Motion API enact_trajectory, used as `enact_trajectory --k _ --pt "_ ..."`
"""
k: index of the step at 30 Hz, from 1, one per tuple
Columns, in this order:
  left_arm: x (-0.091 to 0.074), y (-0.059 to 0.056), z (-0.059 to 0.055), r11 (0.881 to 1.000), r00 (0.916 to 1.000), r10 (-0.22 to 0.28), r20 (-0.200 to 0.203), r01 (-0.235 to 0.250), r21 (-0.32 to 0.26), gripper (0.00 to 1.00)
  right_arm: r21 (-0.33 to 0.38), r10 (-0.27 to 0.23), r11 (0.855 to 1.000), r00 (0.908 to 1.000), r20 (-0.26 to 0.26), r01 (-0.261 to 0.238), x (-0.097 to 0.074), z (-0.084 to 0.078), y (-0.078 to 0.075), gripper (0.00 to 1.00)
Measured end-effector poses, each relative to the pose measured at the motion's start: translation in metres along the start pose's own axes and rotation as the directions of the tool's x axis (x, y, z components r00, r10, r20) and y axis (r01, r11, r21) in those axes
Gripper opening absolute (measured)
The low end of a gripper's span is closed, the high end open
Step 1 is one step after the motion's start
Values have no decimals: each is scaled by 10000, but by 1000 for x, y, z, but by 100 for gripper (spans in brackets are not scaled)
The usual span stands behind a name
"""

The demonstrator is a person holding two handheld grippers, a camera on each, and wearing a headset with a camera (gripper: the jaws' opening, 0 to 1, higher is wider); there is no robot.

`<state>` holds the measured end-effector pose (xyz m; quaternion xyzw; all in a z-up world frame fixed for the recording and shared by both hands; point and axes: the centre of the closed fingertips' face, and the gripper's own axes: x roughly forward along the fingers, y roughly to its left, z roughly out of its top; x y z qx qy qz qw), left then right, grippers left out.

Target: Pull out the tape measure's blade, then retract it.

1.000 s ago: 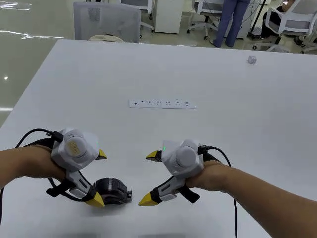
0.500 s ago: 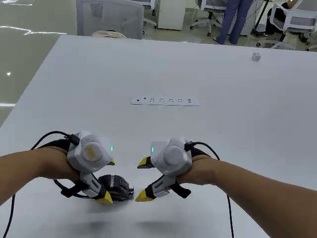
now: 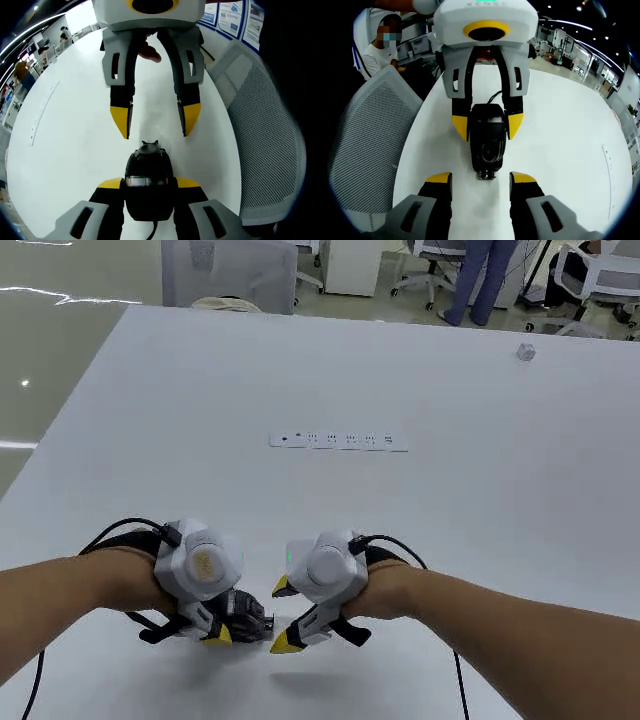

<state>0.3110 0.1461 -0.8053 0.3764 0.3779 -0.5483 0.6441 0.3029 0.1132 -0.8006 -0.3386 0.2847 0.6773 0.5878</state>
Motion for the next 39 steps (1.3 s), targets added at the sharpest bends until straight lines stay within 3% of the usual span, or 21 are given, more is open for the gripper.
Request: enact_trajectory --k 7,13,19,24,29,39 --pt "-2 3 1 9996 9998 23 199 -18 -265 34 -86 55 9999 9999 -160 -57 4 -5 -3 43" --pt "0 2 2 10000 9997 31 259 -29 -74 33 -41 171 9998 9997 -157 -172 9 -4 -3 34" --pt "-1 2 3 9998 9987 124 487 -115 -190 33 -147 197 9997 9980 -599 -206 17 -14 -3 30" --pt "-2 3 3 9993 9975 188 678 -165 -342 33 226 225 9995 9981 -566 -213 20 -11 -5 28" --pt "-2 4 3 9991 9971 175 747 -146 -390 33 54 311 9995 9949 -961 -307 25 -17 -3 26" --pt "-2 3 4 9989 9963 175 838 -139 -437 33 -42 152 9999 9881 -1531 -161 35 -15 -6 16"
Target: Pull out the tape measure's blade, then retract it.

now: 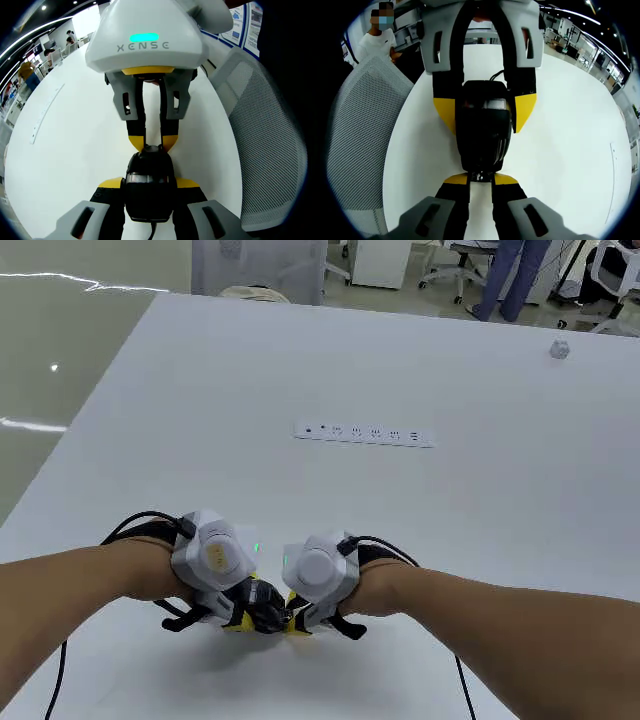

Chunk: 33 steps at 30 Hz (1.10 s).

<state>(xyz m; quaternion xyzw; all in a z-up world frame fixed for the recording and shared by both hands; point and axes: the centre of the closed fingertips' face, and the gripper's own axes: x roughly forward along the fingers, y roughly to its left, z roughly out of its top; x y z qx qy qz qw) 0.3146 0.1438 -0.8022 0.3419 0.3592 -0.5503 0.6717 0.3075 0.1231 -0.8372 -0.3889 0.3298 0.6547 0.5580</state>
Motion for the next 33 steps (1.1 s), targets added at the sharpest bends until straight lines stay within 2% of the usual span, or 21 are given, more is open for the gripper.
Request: enact_trajectory --k 1,4,10,13,15,18,20,22,33 --pt "0 0 0 10000 10000 7 -9 -7 -15 33 321 39 9995 10000 -72 -37 0 -1 -1 16" --pt "0 0 0 10000 10000 4 15 -4 -42 33 524 41 9986 9999 -114 -35 0 -2 -2 15" --pt "0 0 0 10000 10000 30 56 -30 -60 33 213 43 9998 9997 -223 -39 0 -2 -2 16" --pt "0 1 0 9999 9999 42 107 -41 -143 33 994 36 9950 10000 -62 -30 -1 -2 -2 16" --pt "0 1 0 9999 10000 38 85 -37 -138 33 591 39 9982 10000 -15 -38 -2 -3 -1 15" --pt "0 1 0 9999 10000 21 -61 -21 -106 33 537 40 9986 10000 -67 -36 -1 -3 -1 13" --pt "0 1 -1 10000 9999 5 -166 -6 -26 33 881 24 9961 9999 -155 -10 -1 -4 -2 13" --pt "0 1 -2 9999 9996 -19 -278 23 122 33 728 63 9973 9997 -252 -44 -2 -5 -1 12" --pt "1 1 -3 10000 9995 -15 -318 15 -10 33 827 143 9965 9992 -371 -112 -6 -12 -1 12"
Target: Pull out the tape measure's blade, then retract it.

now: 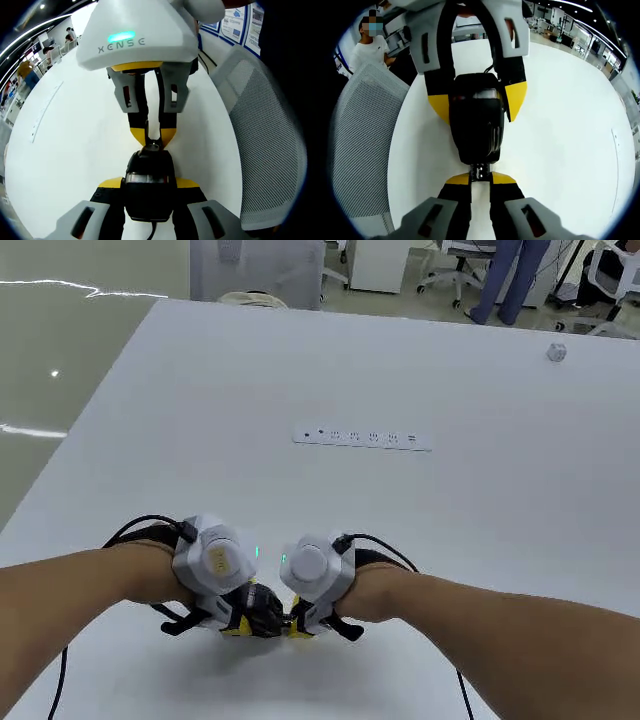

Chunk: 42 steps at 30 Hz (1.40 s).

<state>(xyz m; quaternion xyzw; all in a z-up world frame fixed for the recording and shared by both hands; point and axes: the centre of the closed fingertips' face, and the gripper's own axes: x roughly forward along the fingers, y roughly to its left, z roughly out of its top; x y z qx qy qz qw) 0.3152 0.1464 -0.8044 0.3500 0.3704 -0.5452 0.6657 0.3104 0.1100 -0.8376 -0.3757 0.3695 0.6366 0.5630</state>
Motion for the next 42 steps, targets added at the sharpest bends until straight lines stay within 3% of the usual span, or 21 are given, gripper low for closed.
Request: enact_trajectory --k 42 --pt "0 -1 -1 9997 9999 101 -44 -102 -209 33 351 -215 9991 9985 -508 233 -6 -15 -2 12"
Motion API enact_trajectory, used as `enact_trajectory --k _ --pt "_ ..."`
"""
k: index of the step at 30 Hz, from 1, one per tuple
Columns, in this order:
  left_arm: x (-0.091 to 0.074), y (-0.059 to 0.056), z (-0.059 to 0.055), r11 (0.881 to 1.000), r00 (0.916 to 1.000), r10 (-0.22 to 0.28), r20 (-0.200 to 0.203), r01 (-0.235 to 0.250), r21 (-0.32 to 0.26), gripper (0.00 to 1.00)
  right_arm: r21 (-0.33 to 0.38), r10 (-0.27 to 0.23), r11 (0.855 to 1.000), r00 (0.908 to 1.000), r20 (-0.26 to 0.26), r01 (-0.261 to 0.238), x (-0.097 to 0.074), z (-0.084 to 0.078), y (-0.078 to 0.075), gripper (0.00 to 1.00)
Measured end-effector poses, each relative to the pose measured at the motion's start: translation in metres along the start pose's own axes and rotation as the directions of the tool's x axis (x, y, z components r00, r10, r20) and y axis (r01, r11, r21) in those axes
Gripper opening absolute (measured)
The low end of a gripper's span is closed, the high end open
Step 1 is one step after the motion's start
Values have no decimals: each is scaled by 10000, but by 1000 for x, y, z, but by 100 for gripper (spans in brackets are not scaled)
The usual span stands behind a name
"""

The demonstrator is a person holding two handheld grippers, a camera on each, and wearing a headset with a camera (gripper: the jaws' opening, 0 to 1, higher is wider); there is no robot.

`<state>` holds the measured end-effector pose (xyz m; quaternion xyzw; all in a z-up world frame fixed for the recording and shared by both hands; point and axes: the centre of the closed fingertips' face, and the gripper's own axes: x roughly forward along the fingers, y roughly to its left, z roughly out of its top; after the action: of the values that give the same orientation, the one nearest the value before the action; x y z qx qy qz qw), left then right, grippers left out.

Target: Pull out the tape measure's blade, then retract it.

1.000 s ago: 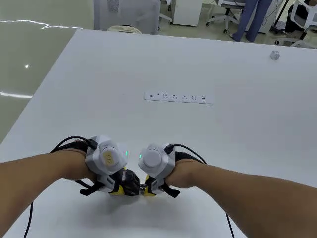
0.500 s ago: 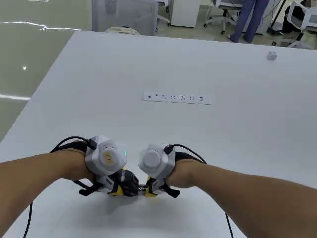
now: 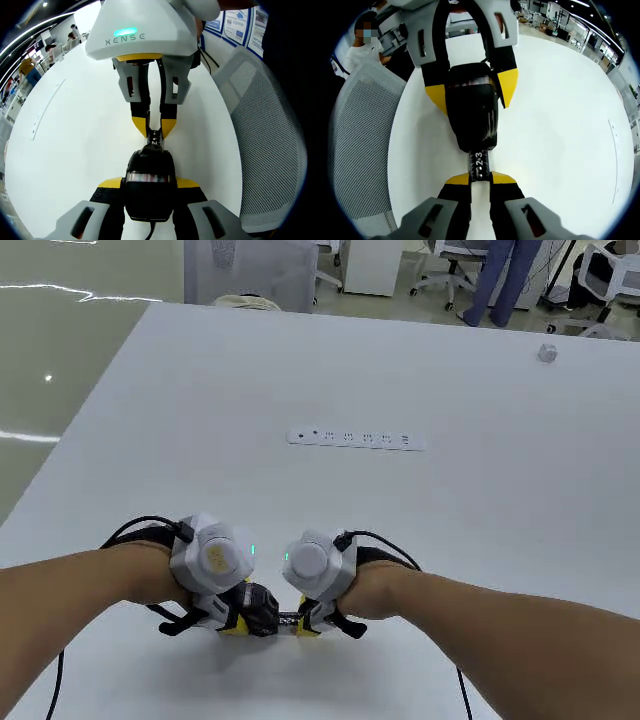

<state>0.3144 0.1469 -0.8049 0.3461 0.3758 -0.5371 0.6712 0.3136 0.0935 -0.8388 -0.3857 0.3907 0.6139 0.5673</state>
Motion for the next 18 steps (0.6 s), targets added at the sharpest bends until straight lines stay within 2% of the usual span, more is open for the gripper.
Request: enact_trajectory --k 18 --pt "0 1 0 9998 9998 163 97 -163 -81 33 61 -46 10000 10000 -82 47 -2 -4 -1 12"
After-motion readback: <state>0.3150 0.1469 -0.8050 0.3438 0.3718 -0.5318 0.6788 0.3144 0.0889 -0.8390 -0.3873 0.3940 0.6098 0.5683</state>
